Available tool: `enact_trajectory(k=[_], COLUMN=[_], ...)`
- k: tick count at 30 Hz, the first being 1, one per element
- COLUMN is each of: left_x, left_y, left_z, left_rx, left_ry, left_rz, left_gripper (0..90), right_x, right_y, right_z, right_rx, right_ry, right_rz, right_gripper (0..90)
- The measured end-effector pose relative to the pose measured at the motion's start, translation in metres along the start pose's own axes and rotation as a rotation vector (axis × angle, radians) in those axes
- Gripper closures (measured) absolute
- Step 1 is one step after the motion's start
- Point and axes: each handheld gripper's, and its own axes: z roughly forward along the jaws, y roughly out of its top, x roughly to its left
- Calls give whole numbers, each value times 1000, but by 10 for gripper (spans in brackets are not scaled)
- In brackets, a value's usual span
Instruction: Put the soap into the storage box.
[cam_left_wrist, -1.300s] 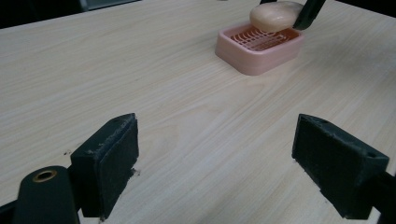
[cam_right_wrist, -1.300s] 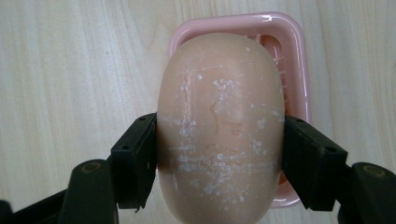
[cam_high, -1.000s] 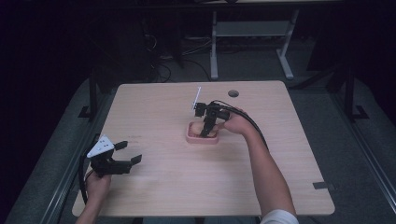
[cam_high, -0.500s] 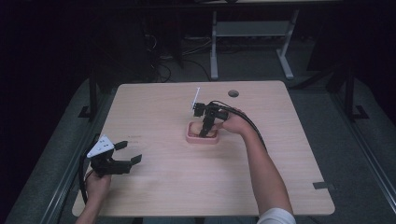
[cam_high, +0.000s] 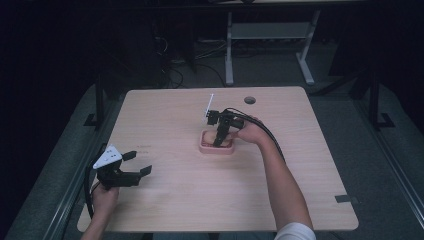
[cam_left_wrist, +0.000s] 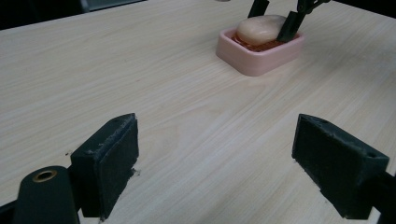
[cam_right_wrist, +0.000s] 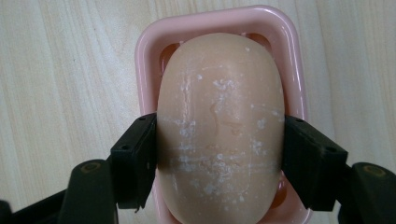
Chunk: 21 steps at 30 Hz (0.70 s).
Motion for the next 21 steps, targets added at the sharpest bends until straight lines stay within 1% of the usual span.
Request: enact_trajectory(k=[1, 11, 21], left_x=[0, 0, 0], left_y=[0, 0, 0], left_z=[0, 0, 0], left_rx=[4, 1, 0], left_ry=[1, 0, 1], left_rz=[6, 2, 1], left_gripper=[143, 143, 143], right_x=[0, 1, 0], right_y=[0, 1, -1], right_z=[0, 1, 1], right_rx=[0, 2, 5], right_ry=[-1, -9, -3], right_rz=[1, -6, 6], right_gripper=[319, 318, 317])
